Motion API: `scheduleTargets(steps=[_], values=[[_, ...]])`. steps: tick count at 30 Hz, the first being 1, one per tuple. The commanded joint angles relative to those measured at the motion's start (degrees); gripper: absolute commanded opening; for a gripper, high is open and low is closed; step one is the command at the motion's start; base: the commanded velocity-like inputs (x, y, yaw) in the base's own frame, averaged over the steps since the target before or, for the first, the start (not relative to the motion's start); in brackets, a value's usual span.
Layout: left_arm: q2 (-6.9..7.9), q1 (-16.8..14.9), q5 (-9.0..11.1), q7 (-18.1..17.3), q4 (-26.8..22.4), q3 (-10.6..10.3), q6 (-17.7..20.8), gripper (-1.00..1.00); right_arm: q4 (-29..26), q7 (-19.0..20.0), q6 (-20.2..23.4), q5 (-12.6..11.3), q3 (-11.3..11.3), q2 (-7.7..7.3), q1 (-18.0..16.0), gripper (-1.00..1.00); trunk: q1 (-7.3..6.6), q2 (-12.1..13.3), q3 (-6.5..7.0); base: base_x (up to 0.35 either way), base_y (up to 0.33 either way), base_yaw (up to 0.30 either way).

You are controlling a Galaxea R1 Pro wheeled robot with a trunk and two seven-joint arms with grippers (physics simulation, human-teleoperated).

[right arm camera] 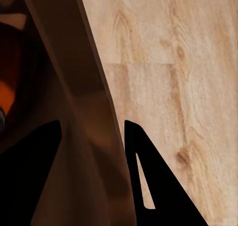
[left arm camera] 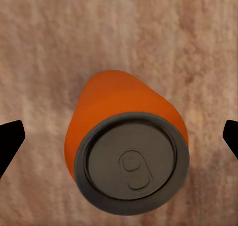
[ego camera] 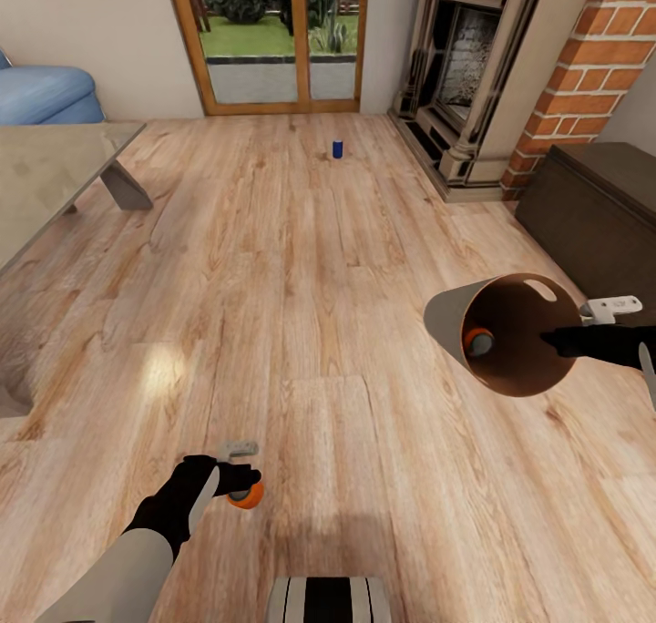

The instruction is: Put the three can of soda from the living room inside the tash can in the kitchen.

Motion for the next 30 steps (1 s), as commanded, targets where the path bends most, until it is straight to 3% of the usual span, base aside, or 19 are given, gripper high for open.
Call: scheduleTargets(steps=[1,8,21,25,26,30], values=[[0.0,0.0,0.0,0.0,0.0,0.0,-0.01,1.0,-0.03,0.1,0.1,-0.8,0.07,0.01,-0.03,-1.0,-0.01,0.0,0.01,0.0,0.0,0.0],[-0.01,0.0,-0.01,0.0,0.0,0.0,0.01,1.0,-0.03,0.1,0.1,-0.8,0.29,0.02,-0.03,-1.0,-0.01,0.0,0.01,0.0,0.0,0.0],[-0.08,0.0,-0.09,0.0,0.0,0.0,0.07,1.0,-0.03,0.1,0.1,-0.75,0.32,0.08,-0.03,-1.0,0.33,-0.18,-2.87,0.0,0.0,0.0],[-0.24,0.0,-0.1,0.0,-0.03,0.0,0.07,1.0,-0.03,0.1,0.1,-0.76,0.34,0.11,0.02,-1.0,0.33,-0.18,-2.87,0.0,0.0,0.0],[-0.29,0.0,-0.1,-0.02,-0.04,0.0,0.07,-1.0,-0.03,0.1,0.1,-0.74,0.34,0.12,0.04,-1.0,0.33,-0.18,-2.87,0.0,0.0,0.0],[-0.27,0.0,-0.1,-0.07,-0.01,0.0,0.07,-1.0,-0.03,0.1,0.1,-0.72,0.37,0.16,0.05,-1.0,0.33,-0.18,-2.87,0.0,0.0,0.0]])
